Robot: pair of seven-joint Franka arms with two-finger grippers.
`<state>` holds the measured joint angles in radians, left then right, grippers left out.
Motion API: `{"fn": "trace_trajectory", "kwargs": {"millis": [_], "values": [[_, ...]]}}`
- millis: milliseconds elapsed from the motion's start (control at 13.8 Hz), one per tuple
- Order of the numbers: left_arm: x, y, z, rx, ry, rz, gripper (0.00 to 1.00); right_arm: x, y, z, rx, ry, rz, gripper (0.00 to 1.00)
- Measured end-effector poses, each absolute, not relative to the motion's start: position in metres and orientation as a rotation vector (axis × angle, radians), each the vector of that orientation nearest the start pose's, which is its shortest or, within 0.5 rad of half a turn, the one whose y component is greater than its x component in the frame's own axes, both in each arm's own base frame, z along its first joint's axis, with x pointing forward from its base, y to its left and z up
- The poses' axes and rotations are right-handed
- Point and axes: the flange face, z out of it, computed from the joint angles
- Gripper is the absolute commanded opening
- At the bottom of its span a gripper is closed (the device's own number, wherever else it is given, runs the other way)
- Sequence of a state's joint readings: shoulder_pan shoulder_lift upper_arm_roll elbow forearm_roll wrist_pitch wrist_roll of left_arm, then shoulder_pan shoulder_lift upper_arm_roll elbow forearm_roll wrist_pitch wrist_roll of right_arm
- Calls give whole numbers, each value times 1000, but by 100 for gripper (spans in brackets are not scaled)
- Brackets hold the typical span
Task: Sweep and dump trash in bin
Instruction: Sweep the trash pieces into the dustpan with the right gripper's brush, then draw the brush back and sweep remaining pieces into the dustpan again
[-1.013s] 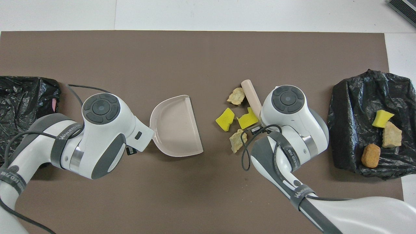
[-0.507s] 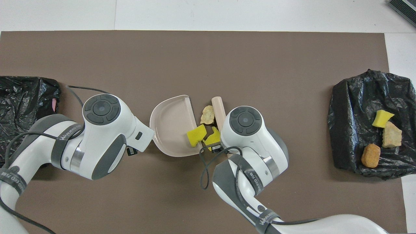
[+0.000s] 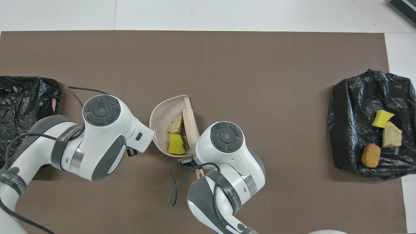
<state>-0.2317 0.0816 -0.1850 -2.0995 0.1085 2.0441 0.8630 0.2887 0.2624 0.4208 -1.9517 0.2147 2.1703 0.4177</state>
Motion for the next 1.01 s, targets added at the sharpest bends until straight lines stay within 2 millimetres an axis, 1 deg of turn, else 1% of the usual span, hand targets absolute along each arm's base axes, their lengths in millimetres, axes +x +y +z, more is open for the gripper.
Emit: {"fn": "trace_trajectory", "kwargs": {"millis": [72, 145, 289, 434, 507, 579, 651, 796, 1013], "values": [[499, -213, 372, -2424, 1912, 230, 0, 461, 385, 364, -2902, -217, 258, 0], [499, -213, 371, -2424, 1911, 231, 0, 466, 374, 374, -2910, -203, 265, 0], [498, -212, 370, -2428, 1910, 235, 0, 476, 345, 401, -2928, -164, 263, 0], [496, -211, 367, -2441, 1904, 238, 0, 476, 316, 430, -2957, -113, 280, 0], [495, -211, 366, -2454, 1898, 236, 0, 474, 303, 438, -2969, -83, 282, 0], [494, -210, 366, -2465, 1894, 232, 0, 470, 289, 441, -2984, -53, 282, 0], [493, -209, 365, -2472, 1890, 226, 0, 462, 276, 436, -3002, -25, 295, 0], [490, -208, 363, -2482, 1883, 215, 0, 442, 248, 416, -3040, 19, 346, 0], [484, -207, 360, -2499, 1870, 201, 0, 416, 208, 389, -3071, -19, 354, 0]]}}
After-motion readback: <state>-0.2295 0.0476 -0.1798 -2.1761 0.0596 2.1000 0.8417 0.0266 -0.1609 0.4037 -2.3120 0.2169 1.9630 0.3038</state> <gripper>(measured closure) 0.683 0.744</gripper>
